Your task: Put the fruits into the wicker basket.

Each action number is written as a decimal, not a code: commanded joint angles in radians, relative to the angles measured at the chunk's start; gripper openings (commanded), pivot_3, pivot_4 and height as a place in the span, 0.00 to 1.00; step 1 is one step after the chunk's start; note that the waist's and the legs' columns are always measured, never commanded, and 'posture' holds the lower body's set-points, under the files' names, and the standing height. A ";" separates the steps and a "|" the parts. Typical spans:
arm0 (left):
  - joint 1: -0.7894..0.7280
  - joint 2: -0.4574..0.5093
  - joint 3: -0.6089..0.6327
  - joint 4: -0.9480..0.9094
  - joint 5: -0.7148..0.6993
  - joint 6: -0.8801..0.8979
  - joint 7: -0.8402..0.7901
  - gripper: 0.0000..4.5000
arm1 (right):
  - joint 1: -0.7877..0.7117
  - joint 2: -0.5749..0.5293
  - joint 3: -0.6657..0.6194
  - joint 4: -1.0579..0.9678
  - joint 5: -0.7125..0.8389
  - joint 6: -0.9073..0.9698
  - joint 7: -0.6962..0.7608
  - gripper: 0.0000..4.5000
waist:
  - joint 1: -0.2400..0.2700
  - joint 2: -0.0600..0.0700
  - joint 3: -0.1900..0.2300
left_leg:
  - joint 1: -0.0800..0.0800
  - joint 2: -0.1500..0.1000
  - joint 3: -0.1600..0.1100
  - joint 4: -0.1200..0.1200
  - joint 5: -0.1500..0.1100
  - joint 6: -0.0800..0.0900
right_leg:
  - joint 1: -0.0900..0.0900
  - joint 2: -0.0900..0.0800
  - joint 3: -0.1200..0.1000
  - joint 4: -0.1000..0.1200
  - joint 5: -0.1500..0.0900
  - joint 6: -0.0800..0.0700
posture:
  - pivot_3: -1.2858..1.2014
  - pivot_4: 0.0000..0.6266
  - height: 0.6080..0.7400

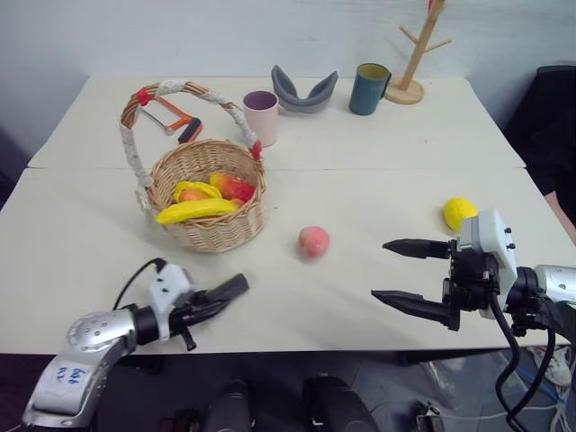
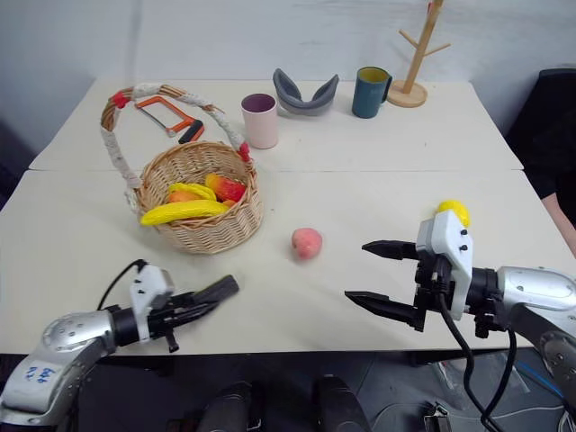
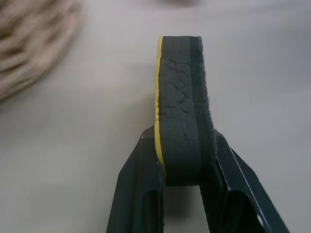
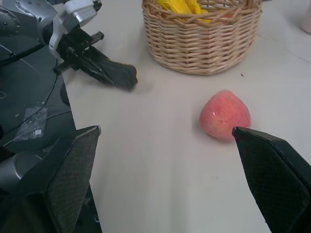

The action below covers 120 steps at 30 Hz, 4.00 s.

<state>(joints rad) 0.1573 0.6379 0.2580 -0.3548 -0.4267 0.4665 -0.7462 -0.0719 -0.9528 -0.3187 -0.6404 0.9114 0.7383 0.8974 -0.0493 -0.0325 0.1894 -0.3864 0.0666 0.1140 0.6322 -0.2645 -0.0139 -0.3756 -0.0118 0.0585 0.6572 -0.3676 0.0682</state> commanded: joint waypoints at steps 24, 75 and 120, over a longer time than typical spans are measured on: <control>0.079 0.251 0.560 0.113 -0.407 0.284 -0.224 0.62 | -0.138 0.018 0.061 0.058 0.002 -0.029 0.048 1.00 | -0.011 -0.005 0.000 | -0.001 0.002 -0.002 -0.003 -0.003 -0.003 | -0.002 -0.003 -0.006 0.000 -0.003 -0.006 | 0.52 0.24 1.00; -0.148 0.272 0.479 0.005 -0.558 0.387 -0.162 0.63 | -0.815 0.807 0.492 0.616 -0.395 -0.048 -0.175 0.60 | -0.045 -0.003 0.000 | -0.008 0.005 0.003 0.004 0.003 -0.010 | -0.019 0.003 -0.002 0.020 -0.004 -0.007 | 0.52 0.24 1.00; -0.733 0.065 -0.198 0.029 -0.441 0.247 -0.304 0.63 | -0.139 0.359 -0.181 0.229 -0.437 0.181 -0.512 1.00 | -0.036 -0.003 0.000 | -0.009 0.001 0.006 0.002 0.008 -0.013 | -0.019 0.004 0.003 0.017 -0.003 -0.005 | 0.52 0.24 1.00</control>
<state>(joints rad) -0.5537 0.7048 0.0569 -0.3274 -0.8745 0.7328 -1.0411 -0.1885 -0.5878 -0.5065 -0.4362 0.5187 0.9860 0.4154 -0.0857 -0.0353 0.1890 -0.3947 0.0680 0.1199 0.6344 -0.2561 -0.0269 -0.3937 -0.0076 0.0613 0.6742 -0.3701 0.0636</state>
